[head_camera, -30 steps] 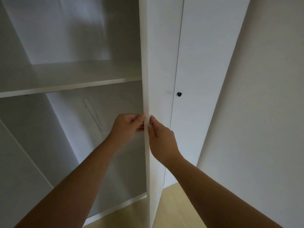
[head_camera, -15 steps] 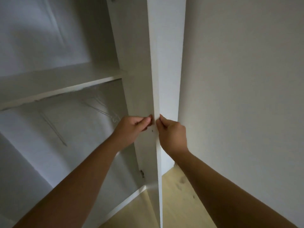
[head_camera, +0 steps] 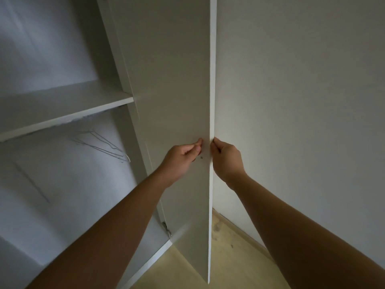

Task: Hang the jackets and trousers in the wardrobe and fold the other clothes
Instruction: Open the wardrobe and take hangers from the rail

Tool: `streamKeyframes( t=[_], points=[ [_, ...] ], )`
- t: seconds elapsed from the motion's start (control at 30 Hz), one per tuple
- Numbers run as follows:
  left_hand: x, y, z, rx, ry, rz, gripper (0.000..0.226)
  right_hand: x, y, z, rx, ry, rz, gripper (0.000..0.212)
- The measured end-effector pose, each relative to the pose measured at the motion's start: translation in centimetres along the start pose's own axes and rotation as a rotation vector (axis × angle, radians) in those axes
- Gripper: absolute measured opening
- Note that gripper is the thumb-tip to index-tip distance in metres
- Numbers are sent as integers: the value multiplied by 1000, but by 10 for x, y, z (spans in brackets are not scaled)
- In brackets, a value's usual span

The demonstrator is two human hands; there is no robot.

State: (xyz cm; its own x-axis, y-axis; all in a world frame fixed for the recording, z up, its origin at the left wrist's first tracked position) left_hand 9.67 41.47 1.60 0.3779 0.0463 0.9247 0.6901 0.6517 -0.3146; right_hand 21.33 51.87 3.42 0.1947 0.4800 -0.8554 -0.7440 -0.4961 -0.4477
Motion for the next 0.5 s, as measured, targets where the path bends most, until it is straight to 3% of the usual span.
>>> streamKeyframes(
  t=[0.2, 0.5],
  points=[
    [0, 13, 14, -7, -18, -5, 61, 1, -7, 9, -18, 29, -77, 33],
    [1, 20, 24, -35, -72, -164, 42, 5, -6, 10, -64, 126, -68, 37]
  ],
)
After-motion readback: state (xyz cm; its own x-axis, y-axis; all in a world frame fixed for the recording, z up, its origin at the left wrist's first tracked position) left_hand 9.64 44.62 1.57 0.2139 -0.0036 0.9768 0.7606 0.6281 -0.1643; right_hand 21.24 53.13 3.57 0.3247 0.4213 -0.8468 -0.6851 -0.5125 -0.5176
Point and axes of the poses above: each hand's wrist, its own z-axis towards the middle knuckle, its own y-axis out of the palm, x = y × z, the point moved 9 cm from there along z, towards the middle knuckle, and after that the axes turned 2 degrees about x, right-handed, at the moved point
